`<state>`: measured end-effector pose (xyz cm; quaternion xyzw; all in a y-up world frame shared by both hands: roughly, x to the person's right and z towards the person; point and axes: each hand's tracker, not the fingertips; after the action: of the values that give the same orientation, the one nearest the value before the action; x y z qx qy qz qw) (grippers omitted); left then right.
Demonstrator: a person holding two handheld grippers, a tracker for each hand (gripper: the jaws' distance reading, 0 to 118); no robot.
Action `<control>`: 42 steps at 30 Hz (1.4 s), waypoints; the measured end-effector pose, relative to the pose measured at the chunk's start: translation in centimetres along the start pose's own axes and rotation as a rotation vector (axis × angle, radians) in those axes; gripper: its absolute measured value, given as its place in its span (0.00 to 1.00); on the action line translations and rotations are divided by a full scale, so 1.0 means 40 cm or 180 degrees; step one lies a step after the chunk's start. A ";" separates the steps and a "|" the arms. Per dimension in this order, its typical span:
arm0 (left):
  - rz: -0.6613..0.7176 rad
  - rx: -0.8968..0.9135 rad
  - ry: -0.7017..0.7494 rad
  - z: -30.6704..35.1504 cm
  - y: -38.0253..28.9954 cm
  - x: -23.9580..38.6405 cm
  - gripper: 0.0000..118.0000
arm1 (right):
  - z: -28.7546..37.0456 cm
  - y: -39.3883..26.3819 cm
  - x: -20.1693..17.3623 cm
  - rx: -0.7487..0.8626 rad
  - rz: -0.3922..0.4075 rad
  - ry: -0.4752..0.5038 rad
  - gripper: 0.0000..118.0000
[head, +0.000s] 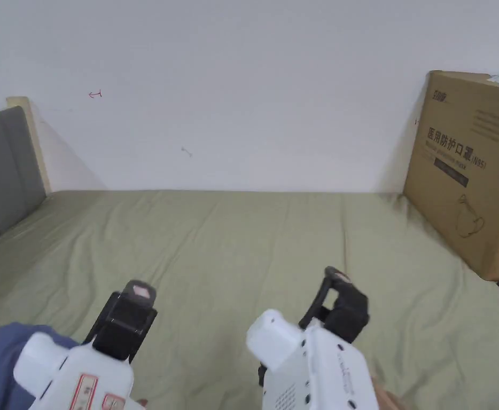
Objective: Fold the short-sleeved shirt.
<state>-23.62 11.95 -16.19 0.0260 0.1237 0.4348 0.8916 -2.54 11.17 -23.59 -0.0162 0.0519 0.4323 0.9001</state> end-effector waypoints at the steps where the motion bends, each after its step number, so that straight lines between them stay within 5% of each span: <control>1: -0.0405 -0.0013 -0.0090 -0.002 0.016 0.048 1.00 | -0.010 0.005 0.042 -0.0085 -0.0456 -0.0011 1.00; 7: -0.2817 0.0053 -0.0249 0.017 -0.006 0.257 1.00 | -0.006 -0.114 0.278 -0.0214 -0.3770 0.0001 1.00; 9: -0.3202 0.0018 -0.0240 0.024 -0.048 0.254 1.00 | -0.003 -0.181 0.285 -0.0349 -0.4185 -0.0244 1.00; 14: -0.3138 -0.0305 -0.0125 0.016 -0.082 0.229 1.00 | 0.025 -0.182 0.271 -0.0397 -0.3093 -0.0480 1.00; 17: -0.3175 -0.0095 -0.0173 0.027 -0.069 0.232 1.00 | 0.043 -0.139 0.291 -0.0075 -0.3017 -0.0420 1.00; 24: -0.2995 -0.0163 0.0005 0.030 -0.023 0.255 0.99 | 0.044 -0.109 0.274 -0.0293 -0.2671 -0.0543 1.00; 26: -0.3030 -0.0122 -0.0025 0.034 -0.028 0.243 0.83 | 0.050 -0.111 0.268 -0.0284 -0.2571 -0.0495 0.98; 28: -0.3236 -0.0143 0.0094 0.027 -0.041 0.242 0.35 | 0.043 -0.110 0.263 -0.0307 -0.2529 -0.0475 0.83; 29: -0.3251 -0.0151 0.0120 0.023 -0.052 0.244 0.09 | 0.039 -0.113 0.263 -0.0319 -0.2537 -0.0477 0.47; 30: -0.3218 -0.0184 0.0047 0.025 -0.050 0.237 0.05 | 0.036 -0.117 0.266 -0.0363 -0.2585 -0.0482 0.15; 31: -0.3060 -0.0319 -0.0105 0.025 -0.044 0.231 0.03 | 0.038 -0.122 0.273 -0.0259 -0.2724 -0.0315 0.09; 35: -0.2987 -0.0375 -0.0092 0.014 -0.043 0.229 0.00 | 0.041 -0.122 0.281 -0.0291 -0.2493 -0.0449 0.02; 38: -0.3043 -0.0398 -0.0092 0.012 -0.047 0.236 0.00 | 0.039 -0.130 0.300 -0.0282 -0.2794 -0.0285 0.00; 42: -0.3008 -0.0403 -0.0114 0.009 -0.048 0.242 0.00 | 0.030 -0.138 0.299 -0.0380 -0.2770 -0.0299 0.00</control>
<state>-16.35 18.34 -18.05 -0.0800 0.0799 -0.0122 0.9935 9.27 17.08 -23.76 -0.0688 -0.0257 0.0155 0.9972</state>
